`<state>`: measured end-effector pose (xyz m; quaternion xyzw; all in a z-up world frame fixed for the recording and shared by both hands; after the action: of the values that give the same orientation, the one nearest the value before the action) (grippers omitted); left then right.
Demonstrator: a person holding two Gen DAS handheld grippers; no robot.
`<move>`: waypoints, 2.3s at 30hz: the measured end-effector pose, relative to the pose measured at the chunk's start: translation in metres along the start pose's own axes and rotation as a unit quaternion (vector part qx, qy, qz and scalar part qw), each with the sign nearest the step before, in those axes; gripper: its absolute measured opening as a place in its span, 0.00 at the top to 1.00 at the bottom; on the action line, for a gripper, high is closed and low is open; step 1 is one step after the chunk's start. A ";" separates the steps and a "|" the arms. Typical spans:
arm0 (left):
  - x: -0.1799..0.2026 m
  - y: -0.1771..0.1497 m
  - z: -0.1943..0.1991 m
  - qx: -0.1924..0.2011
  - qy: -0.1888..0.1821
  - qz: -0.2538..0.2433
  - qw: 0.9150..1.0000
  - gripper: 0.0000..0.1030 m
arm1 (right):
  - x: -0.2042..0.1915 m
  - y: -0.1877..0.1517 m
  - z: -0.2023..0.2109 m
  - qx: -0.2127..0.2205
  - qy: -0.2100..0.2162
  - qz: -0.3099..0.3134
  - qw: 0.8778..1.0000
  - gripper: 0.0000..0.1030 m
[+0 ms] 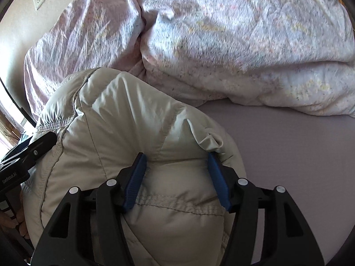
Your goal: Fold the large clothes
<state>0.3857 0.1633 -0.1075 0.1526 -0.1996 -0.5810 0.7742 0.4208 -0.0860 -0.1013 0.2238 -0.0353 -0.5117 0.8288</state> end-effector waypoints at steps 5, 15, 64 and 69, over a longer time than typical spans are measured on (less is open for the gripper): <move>0.000 -0.001 -0.005 0.005 -0.002 0.002 1.000 0.02 | -0.001 -0.003 -0.007 0.007 0.008 -0.007 1.000 0.41; 0.000 -0.003 -0.009 0.017 -0.001 0.008 1.000 0.02 | 0.000 -0.004 -0.010 0.031 0.014 -0.011 0.999 0.41; -0.013 -0.164 0.153 -0.043 0.023 -0.009 0.999 0.02 | -0.062 -0.145 0.138 -0.051 0.003 0.000 0.999 0.01; -0.013 -0.177 0.154 -0.047 0.019 -0.007 0.999 0.02 | -0.067 -0.157 0.140 -0.049 0.007 -0.002 0.999 0.01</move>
<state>0.1591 0.1263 -0.0577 0.1286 -0.1568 -0.5922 0.7799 0.2182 -0.1345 -0.0283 0.1869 -0.0038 -0.5127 0.8380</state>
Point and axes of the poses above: each gripper's, at about its wrist camera, not at the fingertips, and z roughly against the way its jaws point, x to its right, y to its top, the point moved 7 cm from there along -z, roughly the way its jaws point, and after that the axes turned 13 degrees about -x, right-handed, at the moved point
